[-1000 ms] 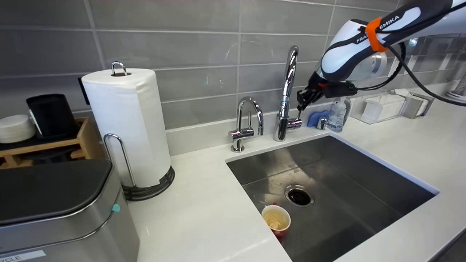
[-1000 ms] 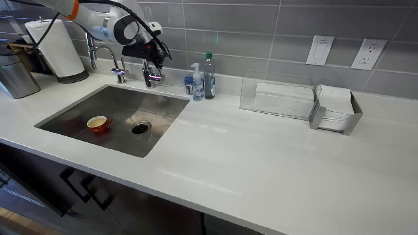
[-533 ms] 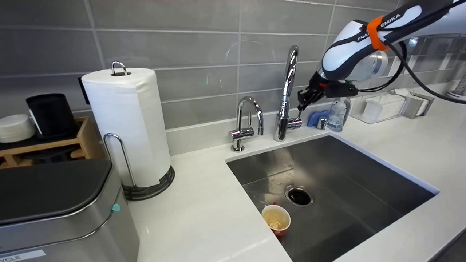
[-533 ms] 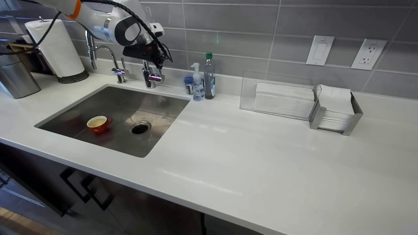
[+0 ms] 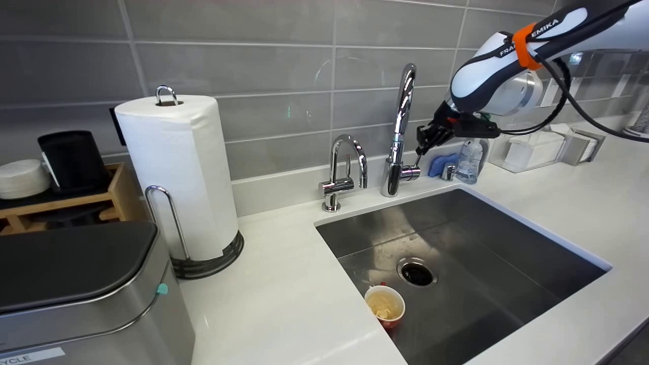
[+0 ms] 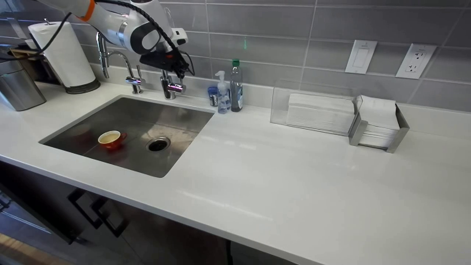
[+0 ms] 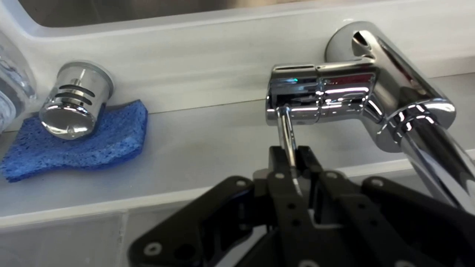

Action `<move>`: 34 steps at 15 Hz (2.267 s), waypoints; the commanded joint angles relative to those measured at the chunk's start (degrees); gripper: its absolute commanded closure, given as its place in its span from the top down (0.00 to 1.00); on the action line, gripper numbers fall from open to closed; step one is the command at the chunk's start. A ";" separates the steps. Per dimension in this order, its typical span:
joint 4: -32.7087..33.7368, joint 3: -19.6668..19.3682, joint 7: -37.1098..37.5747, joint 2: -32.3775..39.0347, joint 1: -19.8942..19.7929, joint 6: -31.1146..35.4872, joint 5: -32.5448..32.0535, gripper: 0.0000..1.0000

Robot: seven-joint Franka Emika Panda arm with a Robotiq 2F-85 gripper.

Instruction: Open the tap faucet

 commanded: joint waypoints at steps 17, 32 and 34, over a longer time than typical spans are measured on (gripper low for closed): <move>-3.97 8.35 -11.89 0.43 -11.26 6.50 7.96 0.03; -4.24 -0.63 -8.79 -0.62 -4.01 4.46 1.07 0.03; -4.24 -0.85 -8.59 -0.71 -3.65 4.43 0.60 0.03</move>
